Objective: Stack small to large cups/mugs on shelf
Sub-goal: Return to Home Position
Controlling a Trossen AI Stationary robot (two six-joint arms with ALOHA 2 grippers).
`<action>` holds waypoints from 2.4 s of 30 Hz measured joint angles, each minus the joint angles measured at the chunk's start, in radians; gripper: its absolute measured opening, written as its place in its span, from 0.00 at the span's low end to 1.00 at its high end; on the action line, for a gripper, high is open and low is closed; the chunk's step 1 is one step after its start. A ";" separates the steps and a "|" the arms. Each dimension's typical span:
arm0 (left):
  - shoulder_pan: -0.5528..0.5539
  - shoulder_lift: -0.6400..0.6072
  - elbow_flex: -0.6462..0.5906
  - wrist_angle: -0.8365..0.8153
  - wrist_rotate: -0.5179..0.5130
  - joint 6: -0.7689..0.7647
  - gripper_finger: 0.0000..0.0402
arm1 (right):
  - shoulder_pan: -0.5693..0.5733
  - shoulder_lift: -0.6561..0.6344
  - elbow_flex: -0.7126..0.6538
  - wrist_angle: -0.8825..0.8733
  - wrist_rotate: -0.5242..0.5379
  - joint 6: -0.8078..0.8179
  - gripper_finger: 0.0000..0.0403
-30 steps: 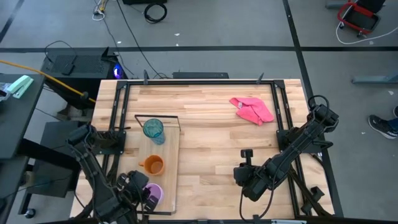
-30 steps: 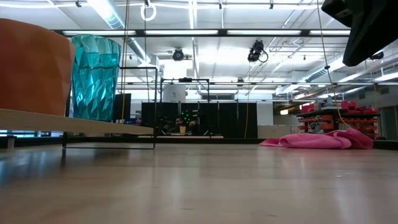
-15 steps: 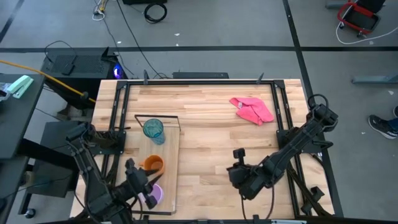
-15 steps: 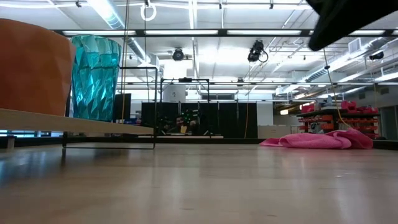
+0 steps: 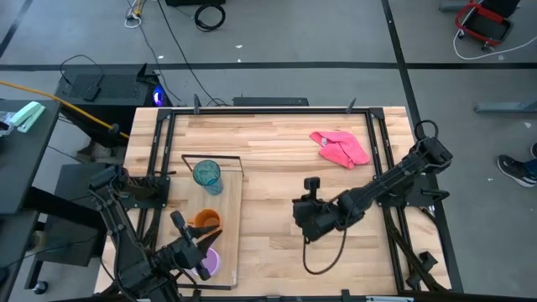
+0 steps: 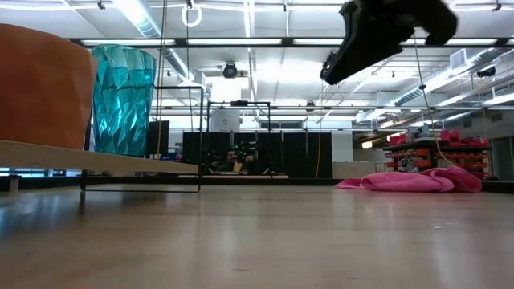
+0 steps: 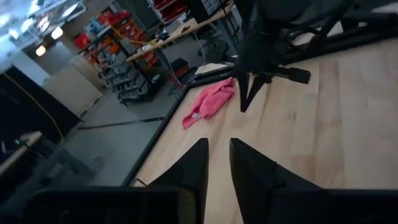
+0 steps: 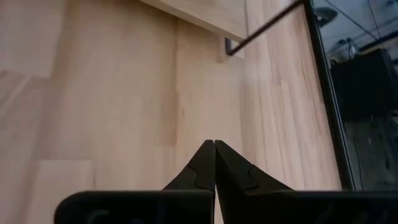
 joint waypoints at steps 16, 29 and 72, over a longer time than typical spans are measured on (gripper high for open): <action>-0.042 0.000 0.000 0.000 0.133 -0.065 0.15 | -0.022 -0.070 0.000 0.120 -0.146 -0.009 0.01; -0.195 -0.002 0.000 0.000 0.134 -0.036 0.09 | -0.008 -0.231 0.001 0.193 -0.161 0.159 0.04; -0.344 -0.002 -0.001 0.031 0.215 -0.044 0.08 | 0.058 -0.241 0.001 0.193 -0.178 0.467 0.04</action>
